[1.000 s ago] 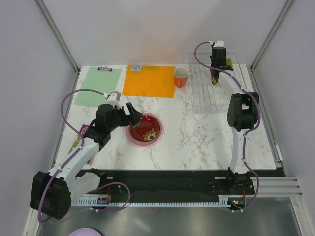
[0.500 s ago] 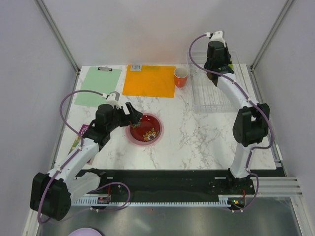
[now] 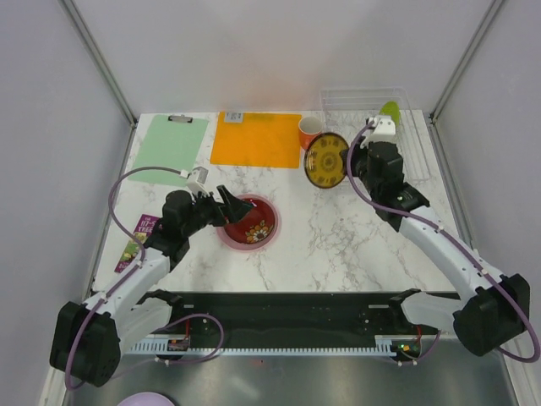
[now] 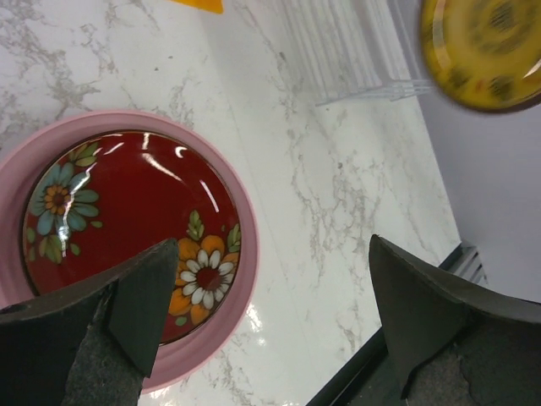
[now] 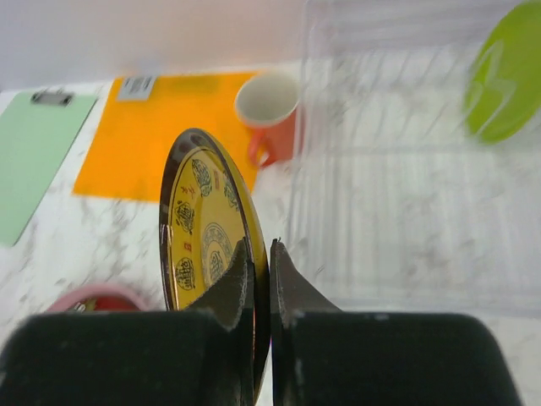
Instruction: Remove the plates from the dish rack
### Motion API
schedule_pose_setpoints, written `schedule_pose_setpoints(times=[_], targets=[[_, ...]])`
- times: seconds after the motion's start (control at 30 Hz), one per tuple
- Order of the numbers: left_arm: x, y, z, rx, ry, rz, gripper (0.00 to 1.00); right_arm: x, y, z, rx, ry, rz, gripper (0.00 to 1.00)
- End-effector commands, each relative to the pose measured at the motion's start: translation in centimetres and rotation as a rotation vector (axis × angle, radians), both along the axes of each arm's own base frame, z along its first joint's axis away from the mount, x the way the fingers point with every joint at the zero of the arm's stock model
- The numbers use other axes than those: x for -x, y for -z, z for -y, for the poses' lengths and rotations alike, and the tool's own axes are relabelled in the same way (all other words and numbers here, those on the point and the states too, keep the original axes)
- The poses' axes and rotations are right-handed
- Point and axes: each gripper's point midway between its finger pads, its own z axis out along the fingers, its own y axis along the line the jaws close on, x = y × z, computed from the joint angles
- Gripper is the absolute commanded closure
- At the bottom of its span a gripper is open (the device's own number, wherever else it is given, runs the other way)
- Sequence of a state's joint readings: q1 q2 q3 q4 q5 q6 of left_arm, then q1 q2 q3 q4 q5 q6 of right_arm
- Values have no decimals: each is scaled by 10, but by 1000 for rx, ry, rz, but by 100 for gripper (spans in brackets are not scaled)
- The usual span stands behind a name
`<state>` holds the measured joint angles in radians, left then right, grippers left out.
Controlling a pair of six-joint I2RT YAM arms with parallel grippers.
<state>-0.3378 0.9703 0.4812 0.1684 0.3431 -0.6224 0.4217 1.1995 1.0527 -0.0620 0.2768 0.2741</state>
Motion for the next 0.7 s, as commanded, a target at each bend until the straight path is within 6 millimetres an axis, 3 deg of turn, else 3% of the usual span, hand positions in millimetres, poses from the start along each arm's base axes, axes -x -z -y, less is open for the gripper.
schedule_pose_setpoints(times=[0.0, 0.07, 0.2, 0.43, 0.67], targets=[[10, -25, 13, 153, 53, 61, 0, 39, 46, -63, -328, -229, -126, 99], [17, -26, 15, 197, 61, 72, 0, 49, 66, -71, -349, -251, -156, 99], [24, -23, 15, 224, 64, 69, 0, 61, 81, -85, -382, -283, -183, 99], [27, 1, 19, 225, 42, 21, 0, 77, 84, -116, -438, -376, -203, 98], [25, 4, 32, 229, 60, 14, 0, 88, 90, -152, -473, -451, -231, 98]])
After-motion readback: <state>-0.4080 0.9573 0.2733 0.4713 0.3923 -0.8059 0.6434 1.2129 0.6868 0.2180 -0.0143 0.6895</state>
